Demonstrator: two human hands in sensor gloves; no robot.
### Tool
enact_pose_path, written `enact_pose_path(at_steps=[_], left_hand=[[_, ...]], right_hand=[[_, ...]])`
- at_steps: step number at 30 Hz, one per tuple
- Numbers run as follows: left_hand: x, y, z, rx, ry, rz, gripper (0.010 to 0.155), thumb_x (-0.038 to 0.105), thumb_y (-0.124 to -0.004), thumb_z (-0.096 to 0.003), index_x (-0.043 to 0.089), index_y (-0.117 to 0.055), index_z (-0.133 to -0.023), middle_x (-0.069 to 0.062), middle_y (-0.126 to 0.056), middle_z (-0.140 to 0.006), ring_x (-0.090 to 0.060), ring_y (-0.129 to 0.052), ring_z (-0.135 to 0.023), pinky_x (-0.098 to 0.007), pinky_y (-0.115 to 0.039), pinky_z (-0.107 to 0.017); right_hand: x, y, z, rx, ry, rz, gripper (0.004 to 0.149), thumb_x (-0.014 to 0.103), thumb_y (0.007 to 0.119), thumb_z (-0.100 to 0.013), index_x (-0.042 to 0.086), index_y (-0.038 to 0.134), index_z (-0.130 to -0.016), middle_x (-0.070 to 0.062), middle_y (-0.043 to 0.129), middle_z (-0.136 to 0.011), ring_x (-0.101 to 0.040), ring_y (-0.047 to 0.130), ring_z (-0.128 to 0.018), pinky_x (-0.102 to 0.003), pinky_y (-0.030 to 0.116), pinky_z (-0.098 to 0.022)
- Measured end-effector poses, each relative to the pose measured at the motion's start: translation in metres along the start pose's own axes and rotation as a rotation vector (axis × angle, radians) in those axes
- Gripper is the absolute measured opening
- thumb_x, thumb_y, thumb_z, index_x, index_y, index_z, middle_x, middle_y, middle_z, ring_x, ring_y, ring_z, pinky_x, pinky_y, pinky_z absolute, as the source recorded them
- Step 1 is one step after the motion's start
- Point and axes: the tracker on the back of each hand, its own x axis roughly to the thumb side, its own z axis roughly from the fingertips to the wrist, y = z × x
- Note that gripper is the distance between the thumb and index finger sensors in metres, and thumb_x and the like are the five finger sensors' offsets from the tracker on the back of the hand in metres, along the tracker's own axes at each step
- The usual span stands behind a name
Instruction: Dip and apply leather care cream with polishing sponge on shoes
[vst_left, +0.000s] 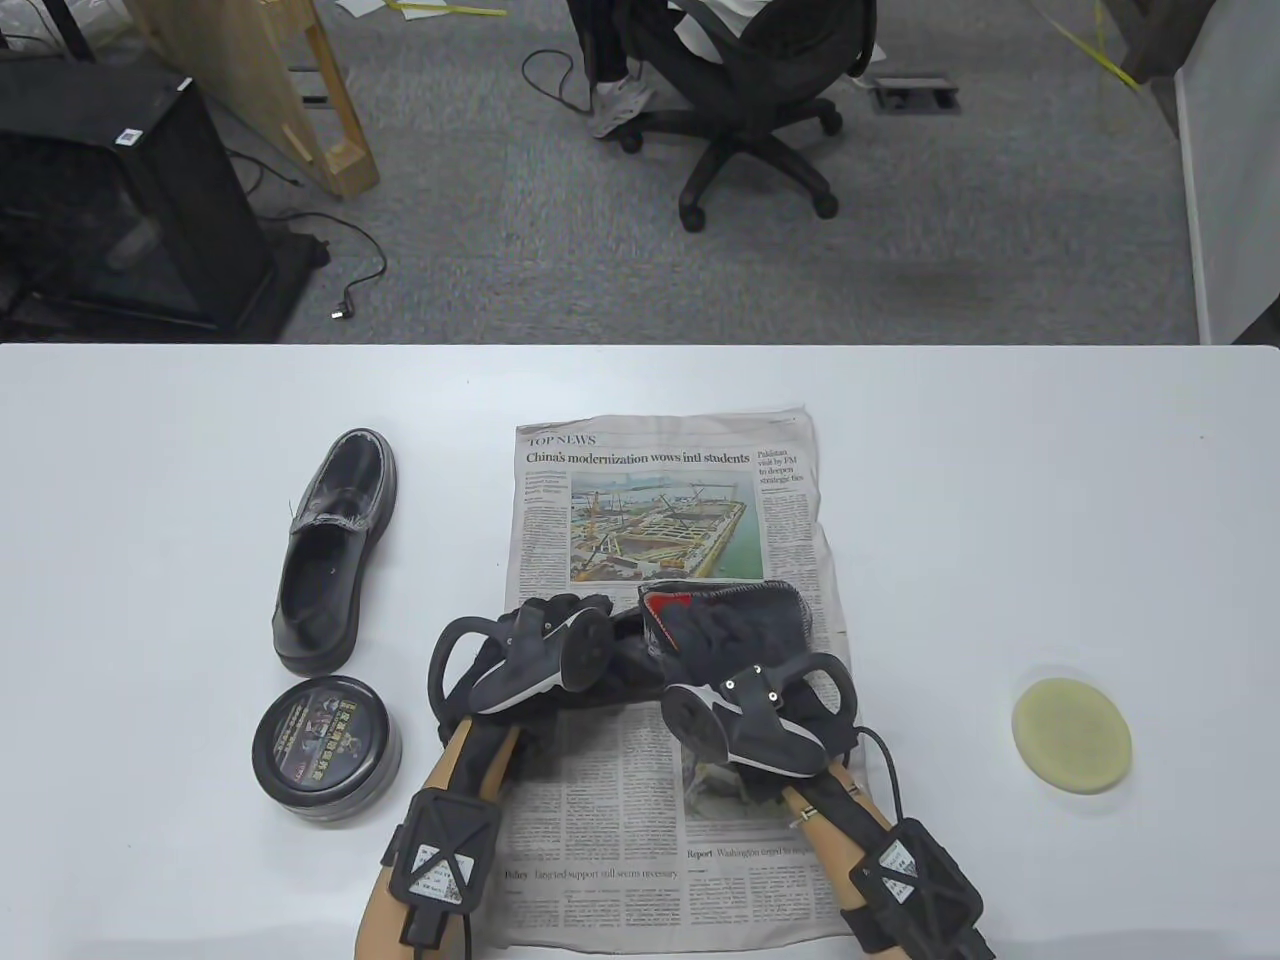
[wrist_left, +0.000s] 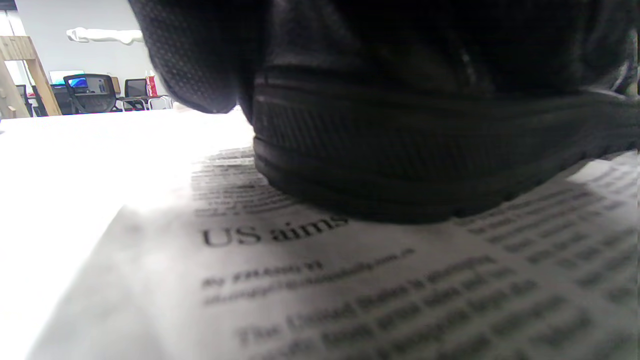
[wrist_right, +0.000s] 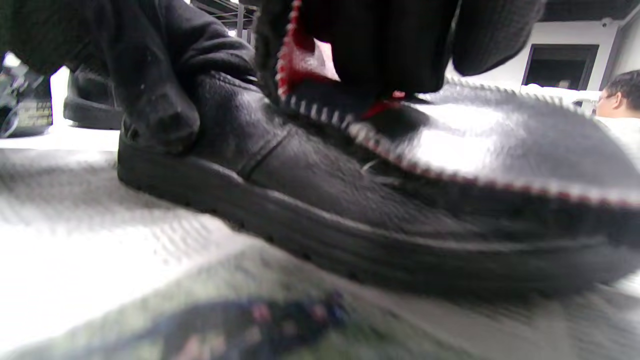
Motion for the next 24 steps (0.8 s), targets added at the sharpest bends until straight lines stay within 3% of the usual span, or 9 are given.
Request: enact_pose_path(at_steps=[3, 6, 9, 13, 18, 24], left_hand=[[0.000, 0.000, 0.000, 0.001, -0.002, 0.004, 0.089, 0.067, -0.079, -0.0266, 0.035, -0.060, -0.108, 0.007, -0.080, -0.106, -0.021, -0.086, -0.095, -0.048, -0.075, -0.075], [-0.001, -0.001, 0.001, 0.009, 0.002, 0.012, 0.091, 0.068, -0.079, -0.0267, 0.034, -0.060, -0.108, 0.006, -0.080, -0.105, -0.021, -0.087, -0.095, -0.048, -0.076, -0.073], [-0.001, -0.001, 0.001, 0.013, 0.007, 0.008, 0.091, 0.069, -0.079, -0.0266, 0.033, -0.060, -0.108, 0.005, -0.082, -0.104, -0.021, -0.088, -0.092, -0.048, -0.077, -0.072], [-0.001, -0.002, 0.002, 0.022, 0.014, 0.011, 0.091, 0.069, -0.079, -0.0269, 0.032, -0.061, -0.108, 0.004, -0.083, -0.102, -0.023, -0.090, -0.090, -0.047, -0.078, -0.071], [-0.001, -0.002, 0.002, 0.024, 0.013, 0.014, 0.091, 0.069, -0.079, -0.0270, 0.032, -0.061, -0.108, 0.004, -0.083, -0.102, -0.023, -0.089, -0.090, -0.048, -0.078, -0.070], [-0.001, -0.002, 0.001, 0.007, -0.004, 0.031, 0.090, 0.067, -0.080, -0.0266, 0.034, -0.060, -0.108, 0.006, -0.081, -0.105, -0.022, -0.087, -0.094, -0.048, -0.077, -0.073]], right_hand=[[-0.002, 0.008, -0.024, 0.108, 0.049, -0.158, 0.057, 0.045, 0.042, -0.064, 0.019, 0.042, -0.115, -0.006, 0.057, -0.116, -0.038, 0.062, -0.106, -0.057, 0.062, -0.071], [-0.014, 0.018, -0.039, 0.156, 0.144, -0.180, 0.058, 0.045, 0.039, -0.064, 0.019, 0.039, -0.116, -0.005, 0.053, -0.118, -0.036, 0.056, -0.109, -0.059, 0.055, -0.073], [-0.037, 0.026, -0.039, 0.200, 0.231, -0.182, 0.060, 0.045, 0.036, -0.064, 0.017, 0.038, -0.116, -0.007, 0.052, -0.118, -0.037, 0.056, -0.109, -0.058, 0.052, -0.074], [-0.069, 0.035, -0.020, 0.233, 0.319, -0.130, 0.059, 0.045, 0.036, -0.064, 0.019, 0.035, -0.116, -0.006, 0.048, -0.120, -0.038, 0.049, -0.110, -0.059, 0.048, -0.074], [-0.074, 0.036, 0.012, 0.236, 0.254, 0.007, 0.058, 0.044, 0.038, -0.064, 0.020, 0.029, -0.116, -0.008, 0.035, -0.121, -0.043, 0.044, -0.110, -0.059, 0.047, -0.074], [-0.037, 0.024, 0.030, 0.161, 0.080, 0.096, 0.059, 0.043, 0.040, -0.064, 0.015, 0.037, -0.116, -0.014, 0.047, -0.117, -0.044, 0.054, -0.106, -0.056, 0.057, -0.073]])
